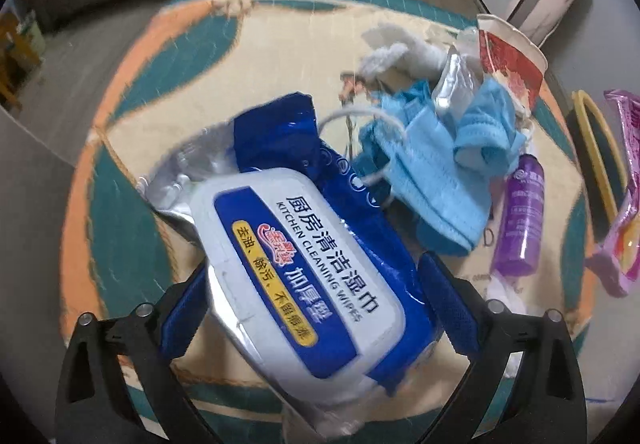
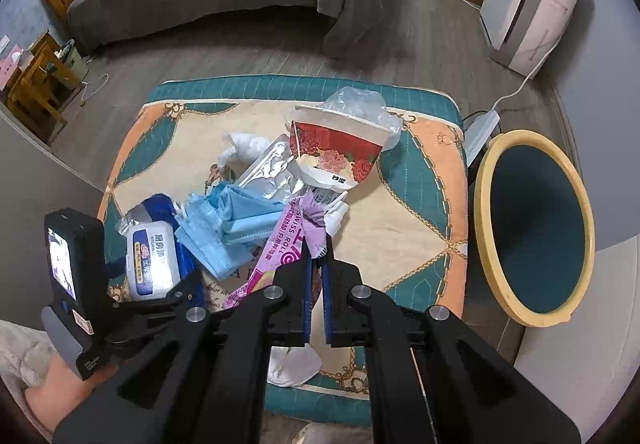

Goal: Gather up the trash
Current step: 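Grasp the blue wet-wipe pack with left tool while right tool grasps pink wrapper, then carry both items to the wastebasket and open both tools to drop them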

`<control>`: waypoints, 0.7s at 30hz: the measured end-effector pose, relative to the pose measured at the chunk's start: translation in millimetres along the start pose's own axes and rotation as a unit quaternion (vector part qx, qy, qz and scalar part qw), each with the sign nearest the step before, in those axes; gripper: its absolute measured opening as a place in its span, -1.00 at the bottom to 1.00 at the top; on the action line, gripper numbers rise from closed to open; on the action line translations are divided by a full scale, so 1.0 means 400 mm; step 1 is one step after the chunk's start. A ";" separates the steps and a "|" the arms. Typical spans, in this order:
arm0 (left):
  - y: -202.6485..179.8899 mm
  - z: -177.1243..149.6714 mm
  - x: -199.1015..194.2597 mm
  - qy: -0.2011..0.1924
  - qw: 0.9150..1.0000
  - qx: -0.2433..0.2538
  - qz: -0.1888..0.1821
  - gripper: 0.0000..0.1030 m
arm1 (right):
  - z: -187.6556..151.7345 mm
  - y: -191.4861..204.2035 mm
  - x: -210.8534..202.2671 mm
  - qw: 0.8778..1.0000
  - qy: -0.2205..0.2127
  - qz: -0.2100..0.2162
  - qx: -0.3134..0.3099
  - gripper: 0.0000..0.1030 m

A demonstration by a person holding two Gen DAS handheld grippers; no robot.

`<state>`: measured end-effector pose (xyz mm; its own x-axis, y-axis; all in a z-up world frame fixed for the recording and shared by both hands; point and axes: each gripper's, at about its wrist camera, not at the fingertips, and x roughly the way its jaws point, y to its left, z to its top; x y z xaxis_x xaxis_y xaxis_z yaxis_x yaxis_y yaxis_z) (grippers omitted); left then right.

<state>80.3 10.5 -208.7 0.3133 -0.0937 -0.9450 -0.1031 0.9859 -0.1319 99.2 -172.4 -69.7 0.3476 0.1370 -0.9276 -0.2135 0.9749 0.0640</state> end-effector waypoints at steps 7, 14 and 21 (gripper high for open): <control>0.033 0.000 -0.032 -0.001 0.999 -0.023 -0.035 0.32 | 0.007 -0.011 0.002 1.000 -0.002 0.009 0.010 -0.93; 0.018 0.001 -0.131 -0.068 0.997 0.030 0.002 -0.02 | 0.007 -0.017 -0.016 1.000 -0.013 0.004 0.009 -0.93; -0.060 0.022 -0.263 -0.162 0.979 0.121 0.028 -0.03 | 0.010 -0.062 -0.063 0.999 -0.041 -0.010 0.026 -0.93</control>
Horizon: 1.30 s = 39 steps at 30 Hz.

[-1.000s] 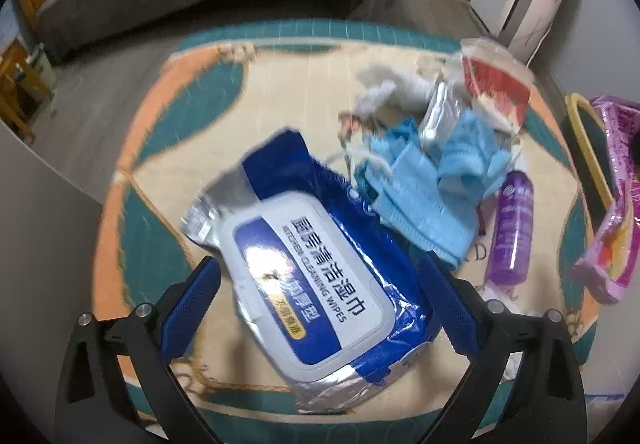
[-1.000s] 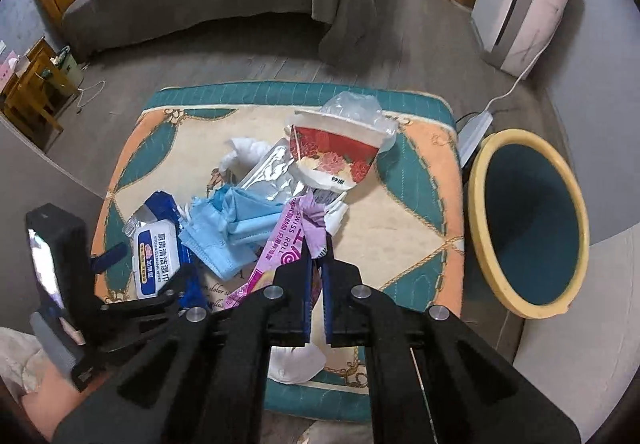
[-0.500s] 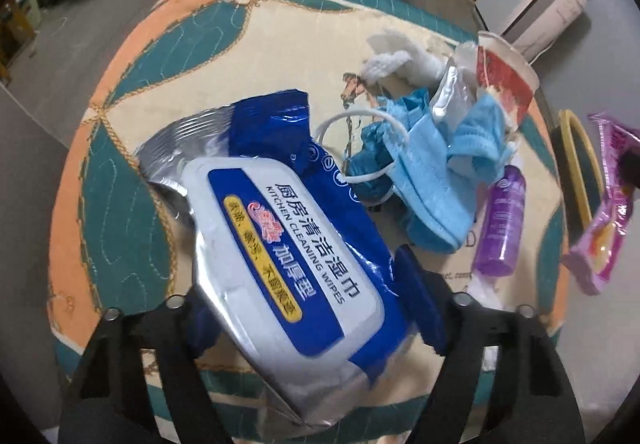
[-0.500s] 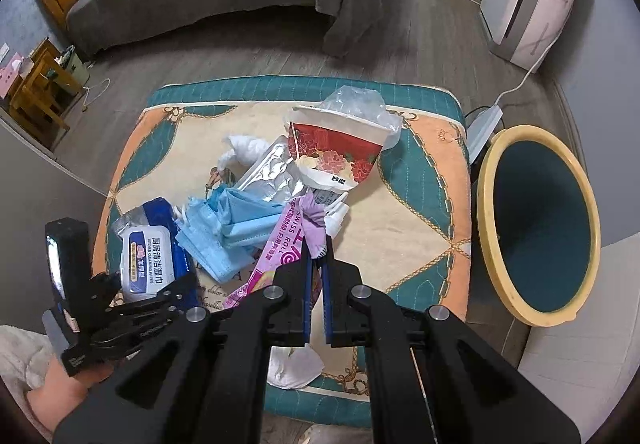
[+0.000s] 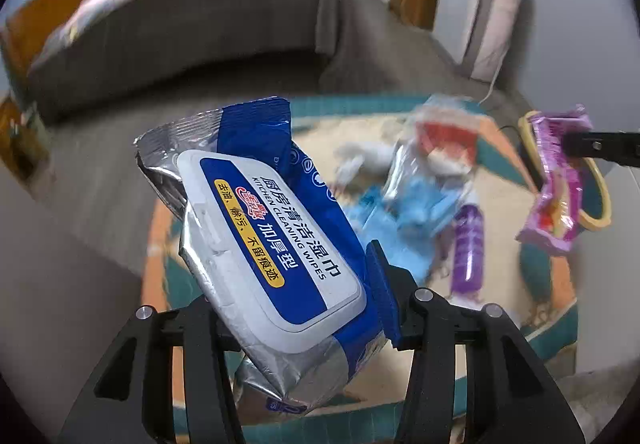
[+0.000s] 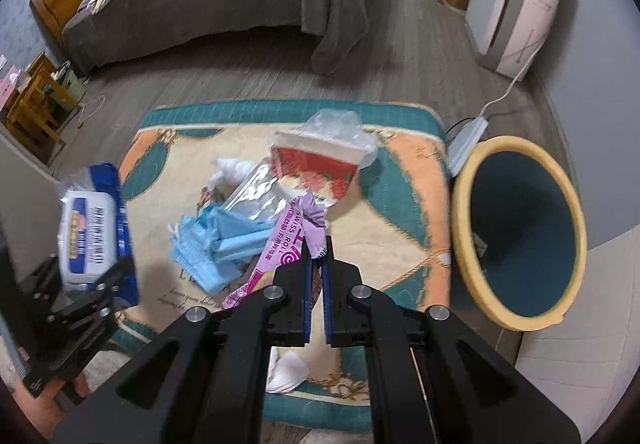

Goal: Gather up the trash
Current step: 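Carry both items to the wastebasket and open both tools to drop them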

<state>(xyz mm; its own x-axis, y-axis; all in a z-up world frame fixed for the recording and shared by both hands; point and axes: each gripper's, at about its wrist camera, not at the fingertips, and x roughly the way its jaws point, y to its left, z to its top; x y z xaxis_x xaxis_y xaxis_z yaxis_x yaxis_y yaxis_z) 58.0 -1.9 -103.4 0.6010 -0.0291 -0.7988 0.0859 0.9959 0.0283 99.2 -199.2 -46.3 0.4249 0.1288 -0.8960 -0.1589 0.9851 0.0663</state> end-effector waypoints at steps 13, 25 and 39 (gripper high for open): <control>-0.085 0.020 -0.034 -0.029 0.999 0.026 -0.031 -0.02 | -0.019 -0.124 -0.045 0.999 -0.019 -0.024 0.036 -0.93; -0.159 0.040 -0.012 -0.022 0.997 0.035 -0.062 -0.02 | -0.018 -0.217 -0.046 0.997 -0.026 -0.028 0.060 -0.93; -0.290 0.081 -0.004 -0.028 0.992 0.079 -0.089 -0.02 | 0.000 -0.324 -0.022 0.994 -0.027 -0.028 0.101 -0.93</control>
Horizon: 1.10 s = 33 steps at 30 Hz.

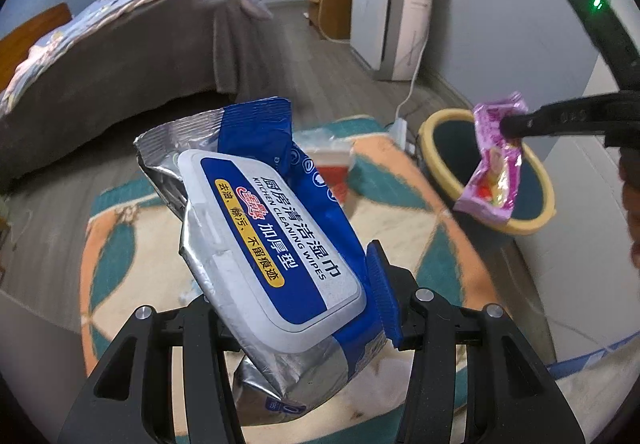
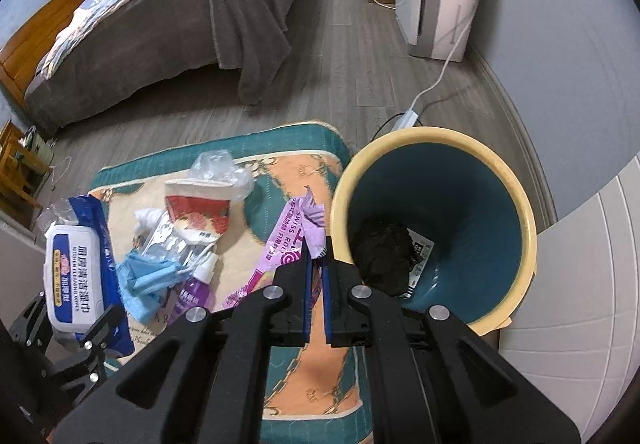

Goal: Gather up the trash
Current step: 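Carry both items to the wastebasket and open both tools to drop them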

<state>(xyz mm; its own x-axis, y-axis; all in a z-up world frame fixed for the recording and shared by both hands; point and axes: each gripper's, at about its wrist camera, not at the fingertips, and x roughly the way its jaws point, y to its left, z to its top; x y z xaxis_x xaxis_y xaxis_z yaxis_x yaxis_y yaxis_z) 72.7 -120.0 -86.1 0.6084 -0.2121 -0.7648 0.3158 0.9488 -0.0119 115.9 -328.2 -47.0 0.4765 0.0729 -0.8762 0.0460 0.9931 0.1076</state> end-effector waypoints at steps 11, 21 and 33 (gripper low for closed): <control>-0.167 0.111 0.046 -0.005 0.997 0.037 -0.067 -0.01 | 0.011 -0.200 0.013 0.996 -0.008 -0.022 0.091 -0.93; -0.327 0.174 0.150 0.021 0.988 0.103 -0.112 0.01 | -0.010 -0.364 0.052 0.981 -0.001 -0.098 0.167 -0.93; -0.455 0.243 0.212 -0.015 0.977 0.174 -0.122 0.30 | 0.000 -0.401 0.014 0.971 -0.048 -0.118 0.200 -0.87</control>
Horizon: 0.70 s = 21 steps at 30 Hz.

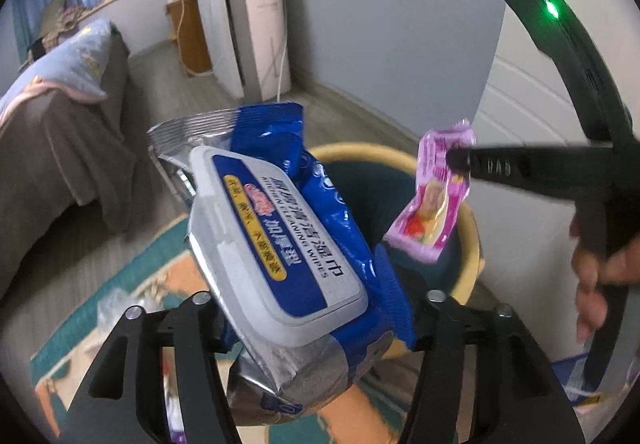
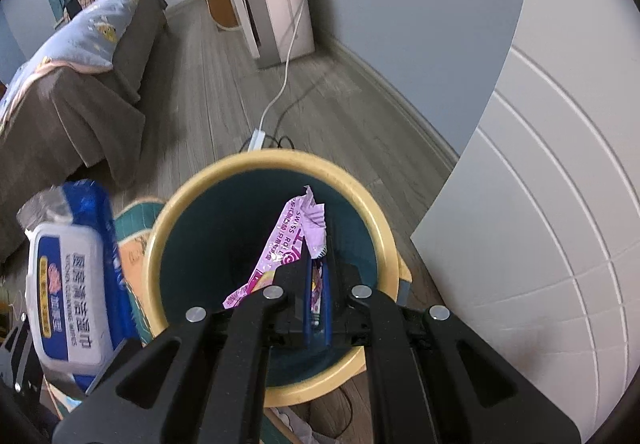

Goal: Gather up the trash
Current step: 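Carry both items to the wastebasket and open both tools to drop them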

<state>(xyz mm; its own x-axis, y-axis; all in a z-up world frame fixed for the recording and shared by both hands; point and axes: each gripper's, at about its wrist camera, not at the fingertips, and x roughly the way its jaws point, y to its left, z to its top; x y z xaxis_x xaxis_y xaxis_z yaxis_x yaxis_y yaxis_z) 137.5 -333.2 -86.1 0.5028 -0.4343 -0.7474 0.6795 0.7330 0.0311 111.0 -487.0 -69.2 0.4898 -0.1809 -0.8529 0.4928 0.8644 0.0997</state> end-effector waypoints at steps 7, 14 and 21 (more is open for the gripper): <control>0.001 -0.015 -0.020 -0.021 1.000 -0.016 0.014 0.81 | 0.002 -0.001 0.004 1.000 0.001 0.000 0.007 0.15; 0.042 -0.049 -0.039 -0.011 0.999 -0.032 0.042 0.87 | 0.000 0.033 -0.008 1.000 -0.002 0.008 -0.015 0.88; 0.135 -0.102 -0.122 -0.006 0.996 -0.059 0.069 0.88 | -0.004 0.094 -0.007 0.999 0.003 0.007 -0.052 0.89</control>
<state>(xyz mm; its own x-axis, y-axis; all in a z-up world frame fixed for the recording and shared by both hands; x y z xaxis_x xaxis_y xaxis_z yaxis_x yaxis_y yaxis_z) 127.9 -251.0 -74.8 0.5938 -0.3309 -0.7335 0.5362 0.8424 0.0540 127.1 -453.1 -63.8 0.4913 -0.1668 -0.8549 0.4083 0.9111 0.0569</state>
